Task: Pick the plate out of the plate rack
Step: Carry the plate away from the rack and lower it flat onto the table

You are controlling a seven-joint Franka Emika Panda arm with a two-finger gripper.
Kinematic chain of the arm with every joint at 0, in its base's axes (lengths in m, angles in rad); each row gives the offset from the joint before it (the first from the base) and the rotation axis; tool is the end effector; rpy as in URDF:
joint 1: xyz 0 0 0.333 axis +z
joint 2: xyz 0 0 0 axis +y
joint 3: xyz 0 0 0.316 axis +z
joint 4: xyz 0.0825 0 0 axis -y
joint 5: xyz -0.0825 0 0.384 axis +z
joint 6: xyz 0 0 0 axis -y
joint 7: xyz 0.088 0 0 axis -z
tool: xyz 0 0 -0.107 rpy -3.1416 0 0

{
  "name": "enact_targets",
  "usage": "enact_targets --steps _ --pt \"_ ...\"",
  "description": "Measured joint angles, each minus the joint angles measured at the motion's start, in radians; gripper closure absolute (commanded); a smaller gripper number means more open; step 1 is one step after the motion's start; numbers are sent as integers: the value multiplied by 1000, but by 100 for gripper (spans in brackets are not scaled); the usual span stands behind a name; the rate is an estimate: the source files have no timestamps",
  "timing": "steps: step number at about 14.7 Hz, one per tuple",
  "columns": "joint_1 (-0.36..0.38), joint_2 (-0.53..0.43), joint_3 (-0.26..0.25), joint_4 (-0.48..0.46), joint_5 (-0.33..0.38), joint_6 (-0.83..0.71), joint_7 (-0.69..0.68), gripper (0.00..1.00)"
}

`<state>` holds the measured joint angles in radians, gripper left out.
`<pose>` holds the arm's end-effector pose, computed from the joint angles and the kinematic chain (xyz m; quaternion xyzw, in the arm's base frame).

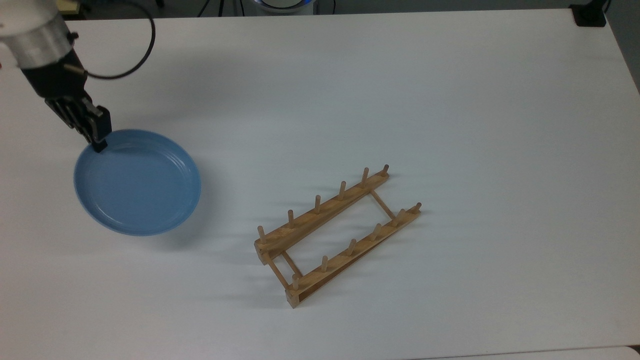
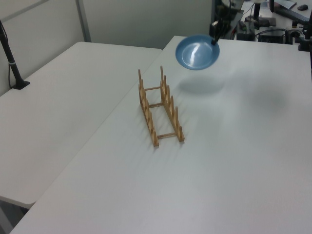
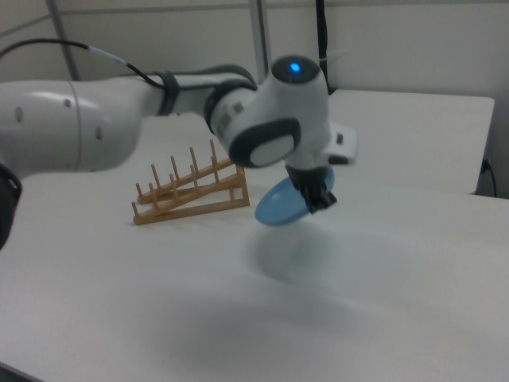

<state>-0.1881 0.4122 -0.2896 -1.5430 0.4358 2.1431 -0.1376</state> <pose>0.6383 -0.2776 0.4449 -0.9539 0.2459 -0.1399 0.1003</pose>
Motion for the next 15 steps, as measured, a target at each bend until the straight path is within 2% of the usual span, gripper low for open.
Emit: enact_targets --steps 6,7,8,9,13,15 --pt "-9 135 -3 -4 39 3 -38 100" --pt "-9 143 -3 -3 49 9 -40 96" --pt "-9 149 -3 -2 54 18 -45 85" --pt "-10 153 -3 -2 57 28 -52 68" --pt "-18 171 -15 -3 58 46 -99 15" --pt "-20 175 -24 -3 58 48 -112 8"
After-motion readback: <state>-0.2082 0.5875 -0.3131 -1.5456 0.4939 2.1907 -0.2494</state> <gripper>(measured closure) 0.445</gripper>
